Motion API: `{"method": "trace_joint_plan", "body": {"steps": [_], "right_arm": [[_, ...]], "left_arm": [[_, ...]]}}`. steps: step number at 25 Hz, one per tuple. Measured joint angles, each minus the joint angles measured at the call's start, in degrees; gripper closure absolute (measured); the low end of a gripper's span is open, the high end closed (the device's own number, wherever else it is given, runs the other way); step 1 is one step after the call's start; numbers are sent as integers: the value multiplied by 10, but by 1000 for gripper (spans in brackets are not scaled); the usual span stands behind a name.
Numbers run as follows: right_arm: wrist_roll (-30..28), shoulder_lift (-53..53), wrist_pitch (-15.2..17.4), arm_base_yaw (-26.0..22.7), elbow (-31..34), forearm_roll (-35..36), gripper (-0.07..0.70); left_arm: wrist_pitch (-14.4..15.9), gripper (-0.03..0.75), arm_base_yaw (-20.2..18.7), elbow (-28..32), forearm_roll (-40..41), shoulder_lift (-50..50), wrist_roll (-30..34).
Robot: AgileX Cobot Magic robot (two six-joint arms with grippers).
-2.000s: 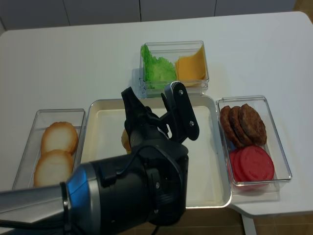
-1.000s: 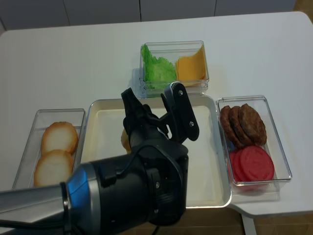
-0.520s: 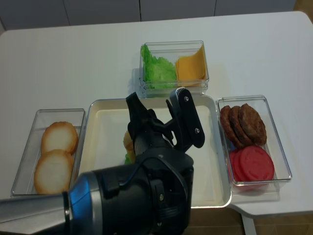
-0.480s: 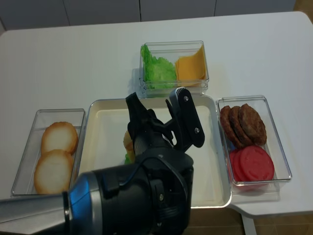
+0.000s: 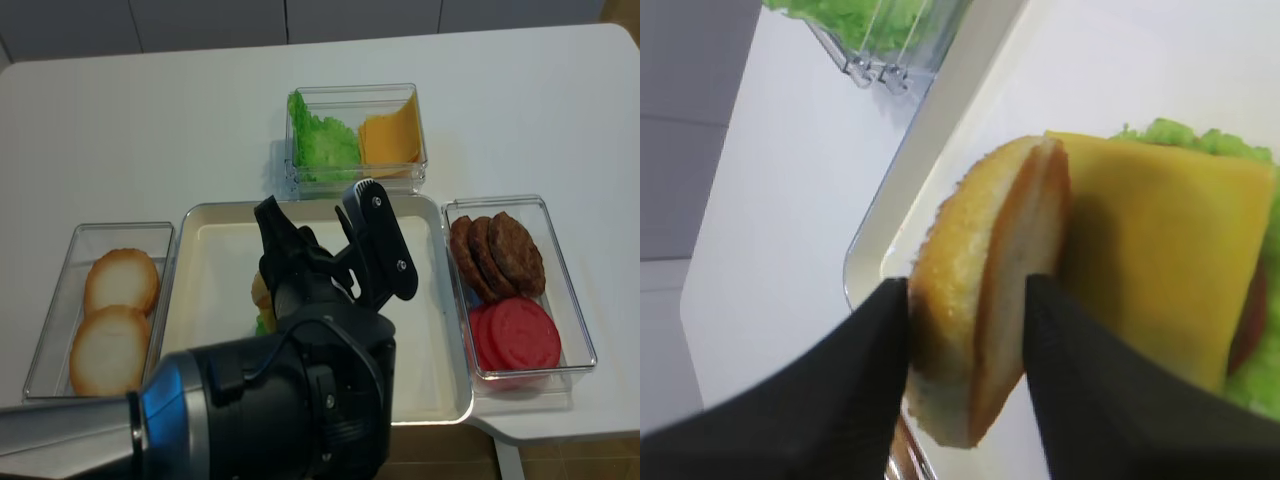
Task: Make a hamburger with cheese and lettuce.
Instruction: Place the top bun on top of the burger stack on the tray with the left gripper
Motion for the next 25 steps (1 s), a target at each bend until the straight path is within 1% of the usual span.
{"method": "trace_joint_plan", "body": {"steps": [8, 25], "right_arm": [[0, 0, 0, 0, 0, 0, 92], [0, 0, 0, 0, 0, 0, 92]], "left_arm": [[1, 414, -1, 0, -21, 0, -24], [1, 412, -14, 0, -36, 0, -54]]}}
